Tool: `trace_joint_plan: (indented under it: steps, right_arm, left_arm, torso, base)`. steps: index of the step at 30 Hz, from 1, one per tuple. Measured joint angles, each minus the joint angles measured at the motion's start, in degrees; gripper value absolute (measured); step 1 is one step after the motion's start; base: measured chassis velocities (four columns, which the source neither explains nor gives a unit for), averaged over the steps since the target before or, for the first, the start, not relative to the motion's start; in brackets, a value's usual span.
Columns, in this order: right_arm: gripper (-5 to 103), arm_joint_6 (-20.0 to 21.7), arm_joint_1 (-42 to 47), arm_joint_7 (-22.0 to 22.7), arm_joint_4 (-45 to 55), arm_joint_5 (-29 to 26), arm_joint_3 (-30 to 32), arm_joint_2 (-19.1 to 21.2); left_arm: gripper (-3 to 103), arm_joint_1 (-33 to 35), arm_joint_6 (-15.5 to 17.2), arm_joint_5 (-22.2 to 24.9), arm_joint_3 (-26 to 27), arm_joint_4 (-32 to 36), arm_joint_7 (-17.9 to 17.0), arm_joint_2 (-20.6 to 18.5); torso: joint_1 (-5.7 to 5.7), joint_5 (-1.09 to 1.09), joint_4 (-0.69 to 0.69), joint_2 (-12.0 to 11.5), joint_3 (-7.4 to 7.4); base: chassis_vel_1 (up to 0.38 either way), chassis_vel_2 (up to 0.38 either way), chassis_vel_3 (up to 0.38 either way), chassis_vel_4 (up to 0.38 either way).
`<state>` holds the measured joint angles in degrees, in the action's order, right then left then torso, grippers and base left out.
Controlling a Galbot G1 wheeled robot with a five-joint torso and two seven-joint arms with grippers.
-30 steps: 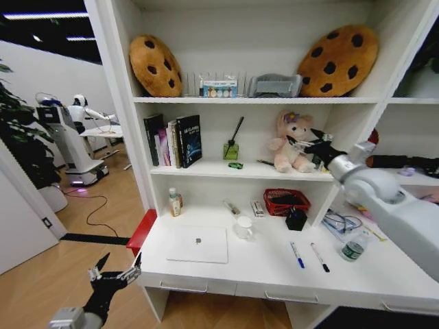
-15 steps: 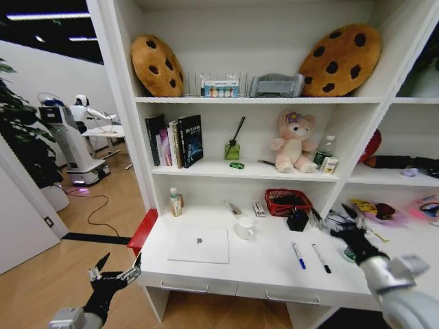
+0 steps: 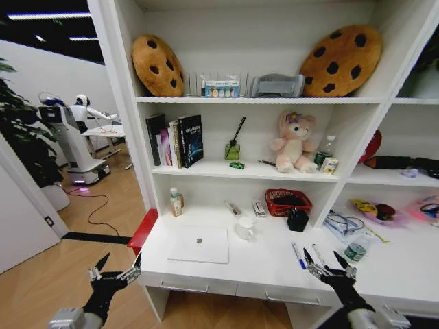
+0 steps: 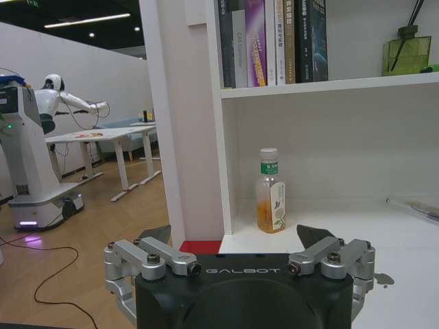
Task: Organize the objects on the table.
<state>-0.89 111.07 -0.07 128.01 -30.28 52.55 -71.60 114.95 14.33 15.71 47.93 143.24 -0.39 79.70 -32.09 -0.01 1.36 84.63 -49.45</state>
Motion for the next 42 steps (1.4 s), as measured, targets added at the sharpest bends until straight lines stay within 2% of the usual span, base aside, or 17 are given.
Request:
trace_joint_plan:
  steps: [10, 16, 18, 20, 22, 23, 25, 26, 27, 35, 42]
  right_arm:
    - [100, 1.47, -3.06, 0.97, -2.74, -0.12, -3.38, 1.85]
    - [100, 2.67, -5.79, 1.9, -4.33, -1.03, -8.32, 3.41]
    - [100, 6.53, -8.21, 5.35, -4.01, -2.82, -14.35, 5.33]
    - [100, 7.92, -9.3, 6.87, -3.89, -3.31, -16.24, 6.0]
    - [100, 12.63, -14.11, 12.62, -4.43, -6.2, -21.75, 8.27]
    - [100, 12.63, -14.11, 12.62, -4.43, -6.2, -21.75, 8.27]
    - [100, 15.82, -18.31, 15.95, -6.08, -9.8, -24.79, 10.42]
    - [100, 15.82, -18.31, 15.95, -6.08, -9.8, -24.79, 10.42]
    - [100, 17.41, -21.64, 17.51, -8.45, -11.07, -26.55, 12.1]
    - [100, 20.31, -29.38, 20.95, -15.63, -15.37, -29.54, 15.12]
    - [101, 21.01, -35.04, 20.79, -20.63, -16.66, -34.06, 15.46]
  left_arm:
    - [100, 0.0, 0.0, 0.0, 0.0, 0.0, 0.0, 0.0]
    - [100, 0.0, 0.0, 0.0, -0.02, 0.0, 0.01, 0.01]
    - [100, 0.0, 0.0, 0.0, -0.02, 0.0, 0.01, 0.01]
    - [100, 0.0, 0.0, 0.01, -0.02, 0.0, 0.01, 0.01]
    - [100, 0.0, 0.0, 0.0, 0.0, 0.0, 0.0, 0.0]
    - [100, 0.0, 0.0, 0.0, 0.0, 0.0, 0.0, 0.0]
    - [100, 0.0, 0.0, 0.0, 0.01, 0.0, -0.01, 0.0]
    - [100, 0.0, 0.0, 0.0, 0.01, 0.0, -0.01, 0.0]
    - [100, 0.0, 0.0, 0.0, 0.02, 0.0, -0.02, 0.0]
    - [100, 0.0, 0.0, 0.0, 0.0, 0.0, -0.02, 0.0]
    - [100, 0.0, 0.0, 0.0, 0.0, 0.0, 0.0, 0.0]
  torso:
    - [-0.01, 0.04, 0.01, -0.01, -0.01]
    - [0.01, 0.03, 0.0, -0.01, -0.01]
    - [0.01, 0.02, 0.02, -0.01, -0.01]
    - [0.01, 0.03, 0.02, 0.0, -0.01]
    - [0.0, 0.04, 0.02, -0.01, -0.01]
    - [0.0, 0.04, 0.02, -0.01, -0.01]
    - [0.0, -0.02, -0.02, -0.01, -0.01]
    - [0.0, -0.02, -0.02, -0.01, -0.01]
    - [0.0, 0.0, -0.02, -0.01, -0.01]
    - [0.01, 0.02, 0.02, -0.01, -0.01]
    - [0.0, 0.01, 0.0, -0.01, -0.01]
  base:
    - [-0.18, -0.181, 0.182, 0.183]
    - [-0.224, -0.227, 0.219, 0.219]
    - [-0.037, -0.146, 0.118, 0.152]
    - [-0.015, -0.116, 0.085, 0.008]
    - [-0.014, 0.036, -0.017, -0.03]
    - [-0.028, 0.071, -0.034, -0.06]
    - [0.057, 0.083, -0.037, -0.059]
    - [0.066, 0.095, -0.039, -0.059]
    - [0.089, 0.09, -0.044, -0.045]
    - [0.022, 0.015, -0.01, -0.013]
    - [0.0, 0.0, 0.0, 0.0]
